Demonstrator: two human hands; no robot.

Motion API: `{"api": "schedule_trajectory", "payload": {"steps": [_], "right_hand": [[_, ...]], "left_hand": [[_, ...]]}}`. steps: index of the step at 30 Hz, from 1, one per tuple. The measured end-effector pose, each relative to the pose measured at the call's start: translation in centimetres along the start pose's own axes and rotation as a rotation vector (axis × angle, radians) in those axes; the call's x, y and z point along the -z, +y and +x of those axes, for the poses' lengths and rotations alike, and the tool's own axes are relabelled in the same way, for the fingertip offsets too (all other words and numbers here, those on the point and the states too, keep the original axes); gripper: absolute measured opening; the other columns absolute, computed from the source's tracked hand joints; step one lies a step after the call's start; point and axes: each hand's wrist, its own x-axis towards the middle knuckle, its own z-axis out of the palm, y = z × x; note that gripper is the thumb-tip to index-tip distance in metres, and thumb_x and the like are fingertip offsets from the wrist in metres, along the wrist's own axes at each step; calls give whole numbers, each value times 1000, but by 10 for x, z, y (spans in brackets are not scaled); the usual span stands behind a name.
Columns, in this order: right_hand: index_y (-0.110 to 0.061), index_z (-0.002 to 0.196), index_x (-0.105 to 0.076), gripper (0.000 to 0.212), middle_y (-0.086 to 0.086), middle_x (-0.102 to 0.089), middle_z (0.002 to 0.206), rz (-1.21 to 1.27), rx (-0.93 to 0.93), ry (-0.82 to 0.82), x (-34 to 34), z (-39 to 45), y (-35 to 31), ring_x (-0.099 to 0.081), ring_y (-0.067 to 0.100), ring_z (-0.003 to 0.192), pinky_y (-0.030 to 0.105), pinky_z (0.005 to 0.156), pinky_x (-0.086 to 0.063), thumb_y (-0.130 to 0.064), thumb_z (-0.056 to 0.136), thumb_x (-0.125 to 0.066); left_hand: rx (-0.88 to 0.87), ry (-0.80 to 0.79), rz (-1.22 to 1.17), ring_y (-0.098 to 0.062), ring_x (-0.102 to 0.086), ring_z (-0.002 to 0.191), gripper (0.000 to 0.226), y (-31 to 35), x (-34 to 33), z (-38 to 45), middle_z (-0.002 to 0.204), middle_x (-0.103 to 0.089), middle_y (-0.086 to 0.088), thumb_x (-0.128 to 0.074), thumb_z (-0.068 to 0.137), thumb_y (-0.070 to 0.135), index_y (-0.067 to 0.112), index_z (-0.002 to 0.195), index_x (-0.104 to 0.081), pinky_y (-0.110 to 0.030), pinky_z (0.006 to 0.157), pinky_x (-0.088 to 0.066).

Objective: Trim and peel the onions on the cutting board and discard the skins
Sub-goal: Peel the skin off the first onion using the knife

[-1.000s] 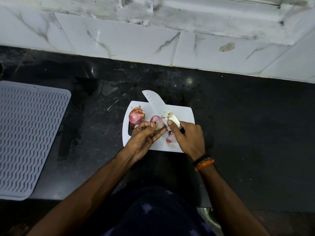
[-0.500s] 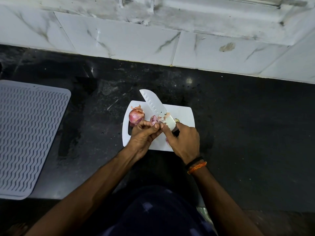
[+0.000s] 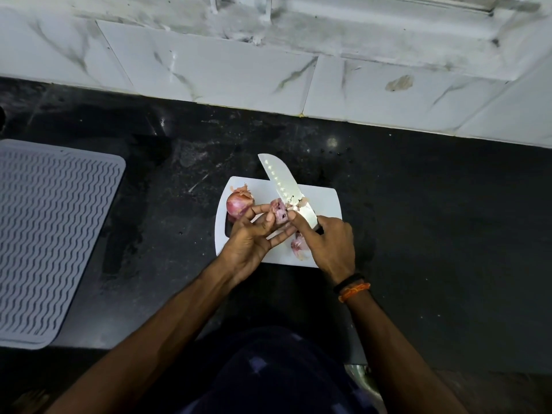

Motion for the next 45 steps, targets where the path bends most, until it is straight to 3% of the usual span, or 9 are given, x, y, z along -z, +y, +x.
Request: {"api": "schedule_trajectory", "payload": {"steps": [3, 6, 10, 20, 28, 33, 37, 42, 45], "right_hand": [[-25, 56, -54, 52, -8, -55, 49, 73, -30, -23, 1, 2, 3, -53, 9, 47, 26, 47, -37, -73, 78, -53], [-21, 47, -49, 59, 2, -56, 47, 143, -67, -2, 6, 4, 4, -54, 17, 46, 36, 47, -43, -66, 84, -58], [-26, 44, -42, 57, -7, -44, 40, 32, -70, -3, 14, 9, 3, -45, 11, 41, 22, 46, -30, -58, 88, -60], [-29, 49, -46, 52, -17, -37, 39, -179, 93, -88, 15, 0, -6, -43, 8, 42, 20, 53, -26, -67, 85, -49], [-31, 50, -43, 50, -16, -42, 45, -176, 74, -30, 17, 5, -10, -46, 7, 43, 17, 49, -25, -62, 88, -55], [-20, 58, -61, 58, -18, -41, 42, -189, 82, -31, 8, 0, -8, -46, 8, 43, 20, 52, -29, -68, 88, -48], [-26, 53, -50, 57, -17, -40, 43, -218, 78, 14, 7, 0, -12, -44, 7, 44, 22, 50, -28, -73, 85, -43], [-19, 59, -65, 76, -11, -56, 52, -290, -8, 10, 4, 6, -17, -51, 8, 50, 24, 52, -41, -87, 75, -32], [-17, 58, -67, 79, -12, -53, 47, -293, -39, 2, 6, 7, -19, -51, 8, 48, 21, 50, -36, -86, 76, -35]], "left_hand": [[-5, -24, -13, -39, -61, 119, 44, 1, 0, 0, 130, -59, -27, -61, 83, -6, -5, 127, -51, -53, 98, -51], [-11, -30, -17, -40, -62, 117, 48, 1, 2, 1, 130, -56, -26, -59, 81, -10, -8, 128, -50, -52, 100, -50], [-37, -41, 7, -36, -64, 114, 42, 2, 4, -1, 126, -60, -19, -59, 82, -12, -2, 122, -58, -46, 93, -55], [-67, 23, 63, -37, -57, 122, 51, 2, 10, 3, 141, -49, -27, -58, 82, -11, -8, 133, -49, -51, 102, -49], [-98, 12, 119, -31, -61, 118, 50, 5, 5, -2, 130, -57, -19, -63, 79, -9, -1, 128, -56, -40, 92, -55], [-110, 47, 146, -32, -60, 116, 37, 3, 3, -3, 120, -65, -18, -67, 79, -10, 6, 112, -64, -45, 97, -53], [-127, 30, 178, -28, -66, 107, 38, 5, 2, -5, 104, -72, -14, -71, 75, -7, 9, 109, -65, -45, 101, -51], [-170, 101, 318, -36, -64, 110, 51, 4, 2, -4, 114, -66, -27, -80, 70, -3, 0, 117, -60, -51, 103, -49], [-199, 133, 388, -40, -63, 113, 48, 2, 3, -3, 115, -67, -24, -82, 68, 0, 2, 113, -64, -56, 100, -50]]}}
